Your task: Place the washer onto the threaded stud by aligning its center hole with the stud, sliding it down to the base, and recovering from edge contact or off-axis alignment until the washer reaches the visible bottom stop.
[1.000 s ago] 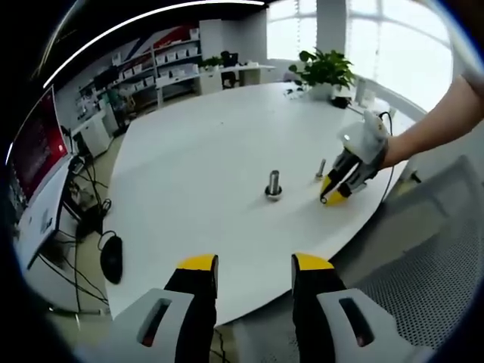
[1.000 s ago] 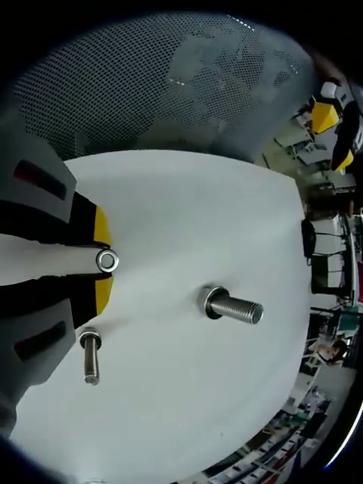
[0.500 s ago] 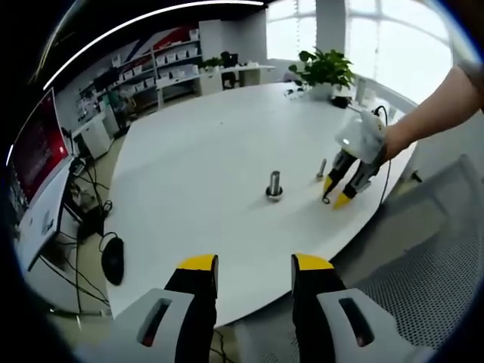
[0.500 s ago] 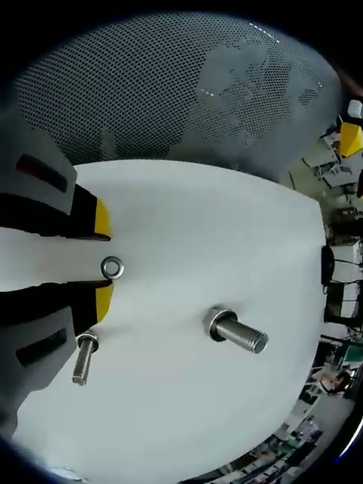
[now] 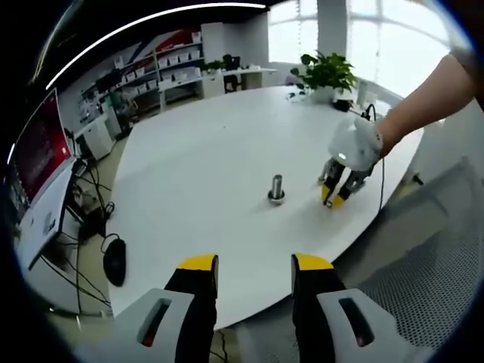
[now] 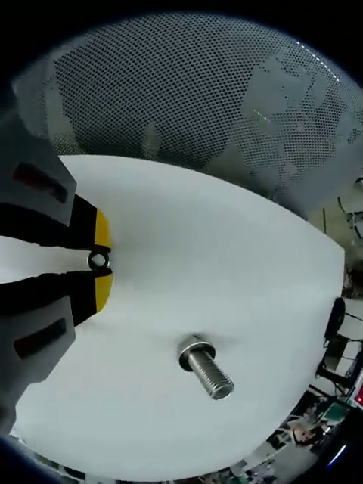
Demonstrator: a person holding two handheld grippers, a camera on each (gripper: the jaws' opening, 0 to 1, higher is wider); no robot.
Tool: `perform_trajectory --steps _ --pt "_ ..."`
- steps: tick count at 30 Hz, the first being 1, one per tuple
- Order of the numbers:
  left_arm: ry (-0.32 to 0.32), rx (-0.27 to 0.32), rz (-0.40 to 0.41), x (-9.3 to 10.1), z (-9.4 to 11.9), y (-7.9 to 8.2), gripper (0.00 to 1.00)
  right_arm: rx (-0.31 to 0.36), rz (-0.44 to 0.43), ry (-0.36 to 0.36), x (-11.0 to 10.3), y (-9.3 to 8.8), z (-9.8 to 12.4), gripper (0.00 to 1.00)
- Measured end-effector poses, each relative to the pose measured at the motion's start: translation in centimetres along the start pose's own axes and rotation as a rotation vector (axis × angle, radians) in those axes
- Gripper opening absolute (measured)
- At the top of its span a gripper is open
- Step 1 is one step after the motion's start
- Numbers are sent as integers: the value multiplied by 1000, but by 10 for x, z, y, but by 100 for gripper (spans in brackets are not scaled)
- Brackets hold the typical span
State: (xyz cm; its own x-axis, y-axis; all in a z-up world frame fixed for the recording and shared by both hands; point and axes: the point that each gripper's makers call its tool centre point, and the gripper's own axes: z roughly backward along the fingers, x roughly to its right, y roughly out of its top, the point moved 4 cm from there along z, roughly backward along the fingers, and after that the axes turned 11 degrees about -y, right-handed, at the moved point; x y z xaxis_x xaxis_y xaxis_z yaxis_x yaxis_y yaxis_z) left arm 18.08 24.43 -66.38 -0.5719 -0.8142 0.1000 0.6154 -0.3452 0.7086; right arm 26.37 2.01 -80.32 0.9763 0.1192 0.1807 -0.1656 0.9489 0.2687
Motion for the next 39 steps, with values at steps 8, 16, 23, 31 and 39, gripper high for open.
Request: perform_trajectory --steps 8,16,23,31,39 --pt "2 2 4 -1 0 0 37 -3 38 9 -4 -7 3 18" --pt "3 10 8 -2 0 0 37 -39 76 30 -3 -7 2 17" --pt "4 12 11 -2 0 1 36 -43 117 32 -3 -9 3 18" --pt "5 6 12 -2 0 0 36 -76 94 9 -4 -7 2 16" --pt "12 21 22 -4 2 1 35 -140 70 -4 -3 -3 0 14"
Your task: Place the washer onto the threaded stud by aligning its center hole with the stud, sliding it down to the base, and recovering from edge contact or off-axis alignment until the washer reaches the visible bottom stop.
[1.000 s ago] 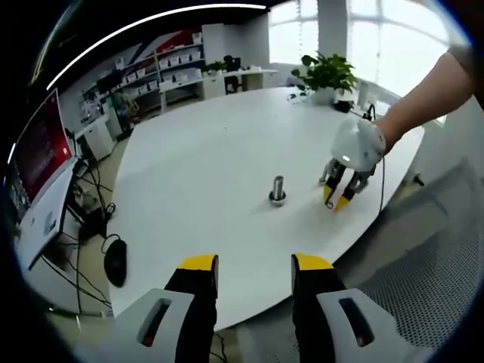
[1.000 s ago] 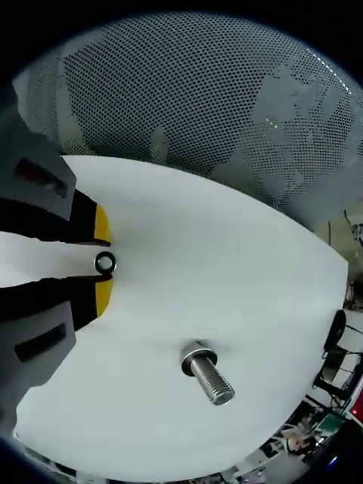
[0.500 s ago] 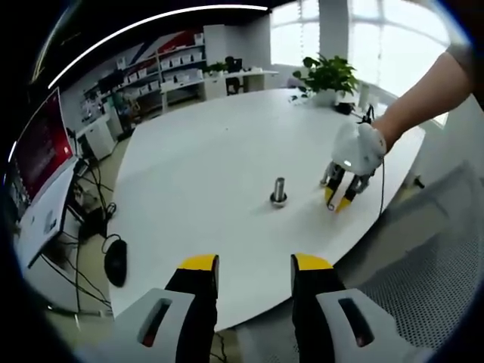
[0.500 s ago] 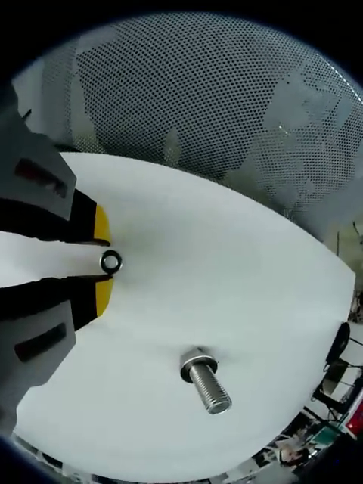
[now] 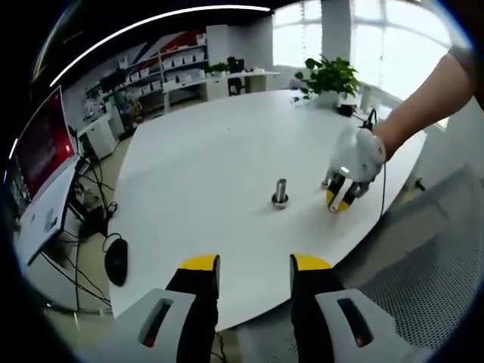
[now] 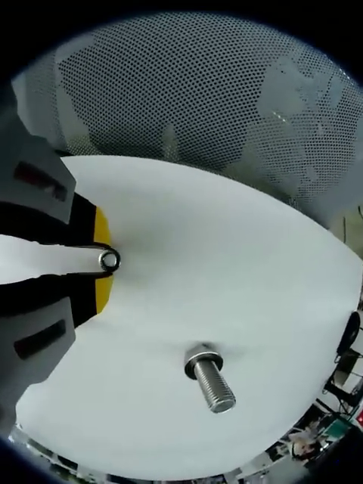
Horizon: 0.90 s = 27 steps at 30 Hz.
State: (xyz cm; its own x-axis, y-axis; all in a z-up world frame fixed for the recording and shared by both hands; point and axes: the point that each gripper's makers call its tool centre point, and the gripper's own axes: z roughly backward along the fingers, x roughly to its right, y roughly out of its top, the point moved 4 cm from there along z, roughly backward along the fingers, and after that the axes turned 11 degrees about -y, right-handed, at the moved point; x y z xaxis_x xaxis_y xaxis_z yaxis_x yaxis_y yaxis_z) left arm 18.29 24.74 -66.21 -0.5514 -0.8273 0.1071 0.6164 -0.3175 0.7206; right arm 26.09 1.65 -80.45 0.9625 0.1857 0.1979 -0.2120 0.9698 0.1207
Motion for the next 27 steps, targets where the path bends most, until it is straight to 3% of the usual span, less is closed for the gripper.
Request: perform_trajectory --steps 4,7,14,20,24,27 --pt "4 5 2 -1 0 0 35 -80 -3 -25 -1 3 0 14" --pt "10 12 10 -2 1 1 35 -90 9 -45 -4 3 1 14" --pt "23 19 20 -4 3 1 35 28 -58 -44 0 -5 2 13" --pt "28 32 27 -5 5 2 34 63 -145 -83 1 -13 6 13" --pt "28 27 21 -4 4 2 34 129 -314 -87 3 -23 22 13" --pt "31 32 30 -6 5 2 34 126 -336 -108 10 -39 33 13"
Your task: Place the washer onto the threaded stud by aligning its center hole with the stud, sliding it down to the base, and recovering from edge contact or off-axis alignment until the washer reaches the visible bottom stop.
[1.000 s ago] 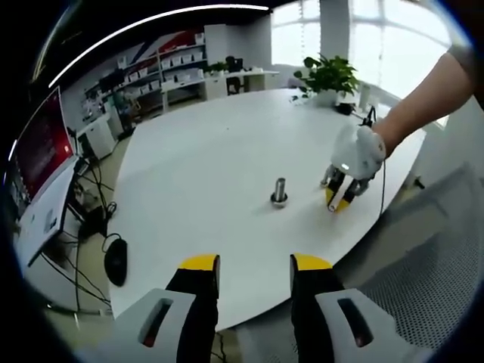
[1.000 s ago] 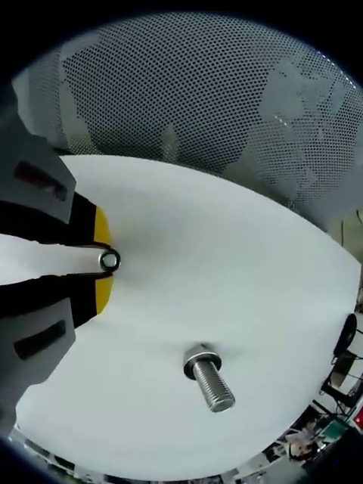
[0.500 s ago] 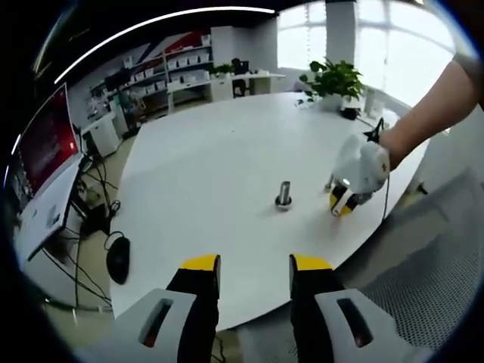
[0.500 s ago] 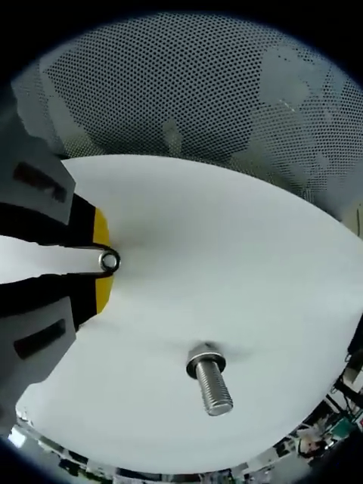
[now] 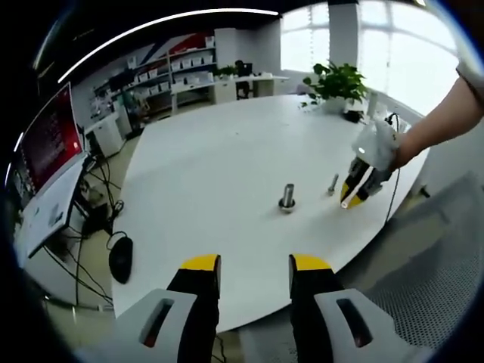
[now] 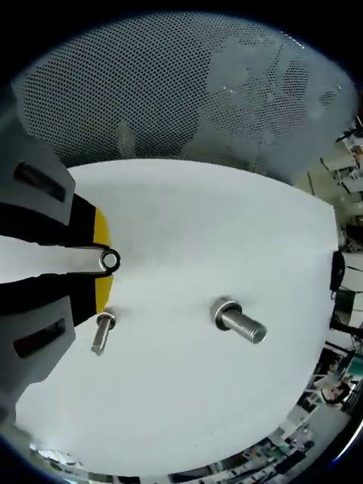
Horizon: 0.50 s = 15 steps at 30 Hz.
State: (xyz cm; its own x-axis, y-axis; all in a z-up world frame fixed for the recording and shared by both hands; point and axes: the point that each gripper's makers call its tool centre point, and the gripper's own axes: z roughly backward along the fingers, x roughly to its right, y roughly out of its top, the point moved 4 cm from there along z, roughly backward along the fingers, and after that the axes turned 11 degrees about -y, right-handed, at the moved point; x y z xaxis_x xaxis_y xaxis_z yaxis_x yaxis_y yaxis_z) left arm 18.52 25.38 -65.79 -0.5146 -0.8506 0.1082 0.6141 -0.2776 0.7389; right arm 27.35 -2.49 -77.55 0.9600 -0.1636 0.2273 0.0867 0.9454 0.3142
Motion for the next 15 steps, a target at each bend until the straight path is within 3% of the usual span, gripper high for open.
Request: perform_trajectory --steps 7,15 --pt "-16 -29 -24 5 -3 -2 34 61 -204 -53 29 -9 22 13" --pt "-18 -30 -19 4 -3 -3 34 99 -226 -95 37 0 36 13"
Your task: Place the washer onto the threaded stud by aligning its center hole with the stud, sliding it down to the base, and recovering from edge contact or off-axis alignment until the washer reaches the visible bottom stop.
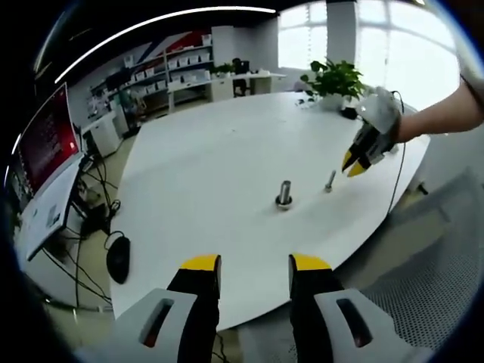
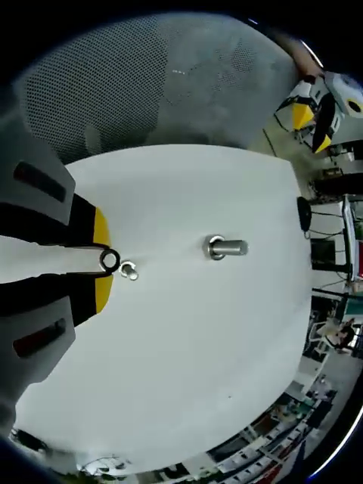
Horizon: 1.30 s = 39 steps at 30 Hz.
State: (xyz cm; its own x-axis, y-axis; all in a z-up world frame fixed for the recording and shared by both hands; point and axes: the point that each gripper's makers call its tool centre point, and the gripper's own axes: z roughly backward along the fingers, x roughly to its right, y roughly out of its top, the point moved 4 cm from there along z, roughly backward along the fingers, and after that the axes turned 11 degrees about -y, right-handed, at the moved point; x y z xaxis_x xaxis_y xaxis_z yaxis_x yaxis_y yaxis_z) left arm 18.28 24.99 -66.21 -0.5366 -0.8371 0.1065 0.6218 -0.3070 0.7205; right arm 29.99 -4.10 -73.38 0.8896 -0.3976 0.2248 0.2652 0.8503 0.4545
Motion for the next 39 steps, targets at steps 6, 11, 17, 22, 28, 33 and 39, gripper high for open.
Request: perform_trajectory --steps 6,11,17,22,28,33,39 --pt "4 4 0 -1 1 0 34 18 54 -26 0 12 -3 13" --pt "0 -1 0 0 0 -1 34 3 52 -33 4 13 -7 13" --pt "6 14 5 -1 2 1 34 -24 70 -35 6 11 -15 13" --pt "5 10 2 -1 2 0 34 -37 88 -34 8 13 -20 13" --pt "5 14 4 -1 2 1 34 -75 107 -23 7 8 -30 13" --pt "6 14 7 -1 2 1 34 -93 121 -11 6 7 -37 13" --pt "0 14 6 0 1 1 34 -110 125 -10 7 2 -51 14"
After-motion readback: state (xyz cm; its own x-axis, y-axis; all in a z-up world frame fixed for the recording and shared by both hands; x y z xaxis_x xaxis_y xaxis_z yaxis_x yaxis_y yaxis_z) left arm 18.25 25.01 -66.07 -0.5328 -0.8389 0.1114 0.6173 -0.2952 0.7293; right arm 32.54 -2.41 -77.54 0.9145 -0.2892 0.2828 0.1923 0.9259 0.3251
